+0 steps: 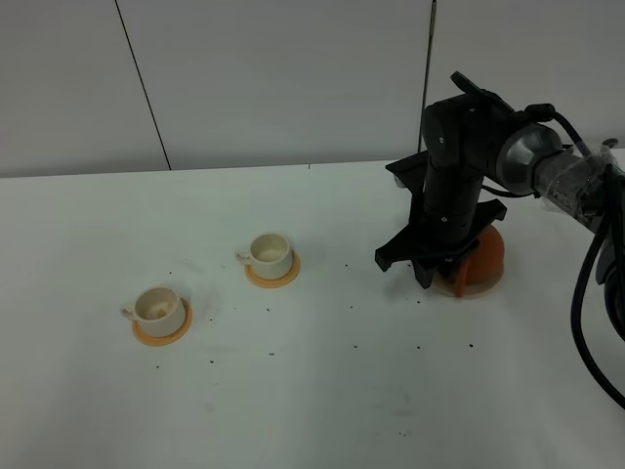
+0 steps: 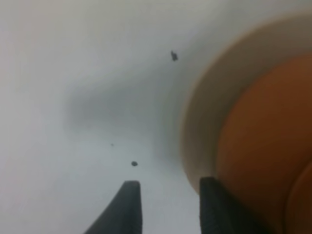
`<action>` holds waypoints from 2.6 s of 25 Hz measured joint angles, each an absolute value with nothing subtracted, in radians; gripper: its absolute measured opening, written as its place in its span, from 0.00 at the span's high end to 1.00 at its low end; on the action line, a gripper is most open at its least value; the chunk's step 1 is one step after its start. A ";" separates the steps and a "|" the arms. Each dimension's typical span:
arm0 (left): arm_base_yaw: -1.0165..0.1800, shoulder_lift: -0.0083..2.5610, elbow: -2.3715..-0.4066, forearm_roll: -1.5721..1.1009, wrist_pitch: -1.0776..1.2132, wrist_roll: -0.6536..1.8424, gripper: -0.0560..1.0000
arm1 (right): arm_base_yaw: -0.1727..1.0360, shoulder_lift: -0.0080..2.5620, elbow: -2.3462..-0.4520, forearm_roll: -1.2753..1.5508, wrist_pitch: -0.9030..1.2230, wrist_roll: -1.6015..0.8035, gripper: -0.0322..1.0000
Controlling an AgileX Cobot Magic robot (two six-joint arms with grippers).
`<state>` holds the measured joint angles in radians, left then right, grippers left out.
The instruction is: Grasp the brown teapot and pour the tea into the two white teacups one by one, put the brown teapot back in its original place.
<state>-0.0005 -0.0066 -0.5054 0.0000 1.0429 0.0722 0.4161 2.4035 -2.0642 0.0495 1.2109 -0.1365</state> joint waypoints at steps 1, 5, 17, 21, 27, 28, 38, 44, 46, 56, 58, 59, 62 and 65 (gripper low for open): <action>0.000 -0.007 -0.505 0.000 1.043 0.072 0.44 | 0.416 2.403 -2.064 0.051 1.211 -0.136 0.70; 0.000 -0.007 -0.505 0.000 1.043 0.072 0.44 | 0.416 2.392 -2.019 0.057 1.207 -0.136 0.70; 0.000 -0.007 -0.505 0.000 1.043 0.072 0.44 | 0.416 2.351 -1.923 0.000 1.215 -0.136 0.70; 0.000 -0.007 -0.505 0.000 1.043 0.072 0.44 | 0.416 2.344 -1.922 -0.008 1.216 -0.135 0.70; 0.000 -0.007 -0.505 0.000 1.043 0.072 0.44 | 0.416 2.342 -1.921 -0.010 1.217 -0.134 0.70; 0.000 -0.007 -0.505 0.000 1.043 0.072 0.44 | 0.416 2.342 -1.921 -0.012 1.217 -0.134 0.70; 0.000 -0.007 -0.505 0.000 1.043 0.072 0.44 | 0.416 2.341 -1.903 -0.033 1.221 -0.114 0.70; 0.000 -0.007 -0.505 0.000 1.043 0.071 0.44 | 0.418 2.328 -1.886 -0.032 1.218 -0.105 0.70; 0.000 -0.007 -0.505 0.000 1.043 0.070 0.44 | 0.419 2.302 -1.886 -0.018 1.218 -0.101 0.70; 0.000 -0.007 -0.505 0.000 1.043 0.071 0.44 | 0.430 2.152 -1.886 -0.013 1.217 0.000 0.70; 0.000 -0.007 -0.505 0.000 1.043 0.071 0.44 | 0.417 2.158 -1.886 -0.013 1.217 0.032 0.70; 0.000 -0.007 -0.505 0.000 1.043 0.071 0.44 | 0.409 2.163 -1.886 -0.011 1.217 0.043 0.70; 0.000 -0.007 -0.505 0.000 1.043 0.071 0.44 | 0.394 2.177 -1.886 -0.013 1.217 0.071 0.70; 0.000 -0.007 -0.505 0.000 1.043 0.071 0.44 | 0.383 2.196 -1.886 -0.021 1.217 0.105 0.70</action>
